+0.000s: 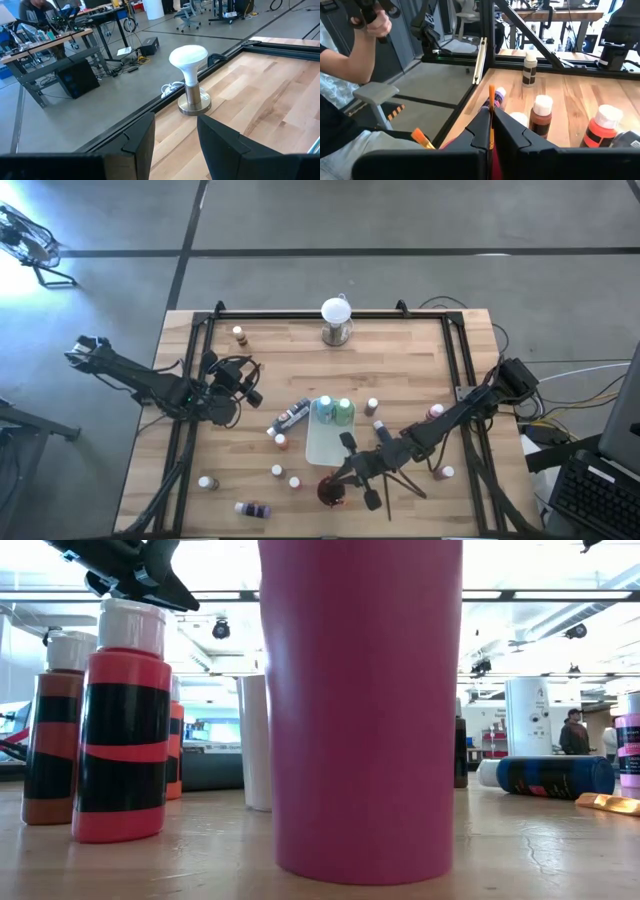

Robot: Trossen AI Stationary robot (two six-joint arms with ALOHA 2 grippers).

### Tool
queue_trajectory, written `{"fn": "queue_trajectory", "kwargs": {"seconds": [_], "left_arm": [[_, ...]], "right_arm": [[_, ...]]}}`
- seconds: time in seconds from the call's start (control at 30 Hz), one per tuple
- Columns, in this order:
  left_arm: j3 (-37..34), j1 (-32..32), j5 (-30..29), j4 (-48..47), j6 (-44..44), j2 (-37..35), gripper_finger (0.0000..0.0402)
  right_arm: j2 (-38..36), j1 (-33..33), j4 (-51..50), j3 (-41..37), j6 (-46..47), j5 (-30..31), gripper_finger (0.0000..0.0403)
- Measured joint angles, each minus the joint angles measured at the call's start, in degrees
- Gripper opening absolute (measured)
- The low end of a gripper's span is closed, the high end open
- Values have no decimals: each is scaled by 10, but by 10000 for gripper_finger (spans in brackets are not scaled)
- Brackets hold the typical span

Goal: Pick & Place Paint Supplies
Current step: Put the gold paint brush into the red cup

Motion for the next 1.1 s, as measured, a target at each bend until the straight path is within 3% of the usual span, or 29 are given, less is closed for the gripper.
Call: {"fn": "queue_trajectory", "kwargs": {"seconds": [0.47, 0.83, 1.0, 1.1], "left_arm": [[0, 0, 6, 0, 0, 0, 153], [0, 0, 14, -2, 2, 0, 154], [0, 0, 14, -2, 3, 0, 154], [0, 0, 14, -2, 12, 0, 154]], "right_arm": [[0, -2, -29, -1, 19, 13, 58], [-16, -2, -47, 7, 21, 13, 120], [-82, -2, -238, 48, 97, 20, 143], [-114, 2, -392, 85, 149, 64, 151]]}}
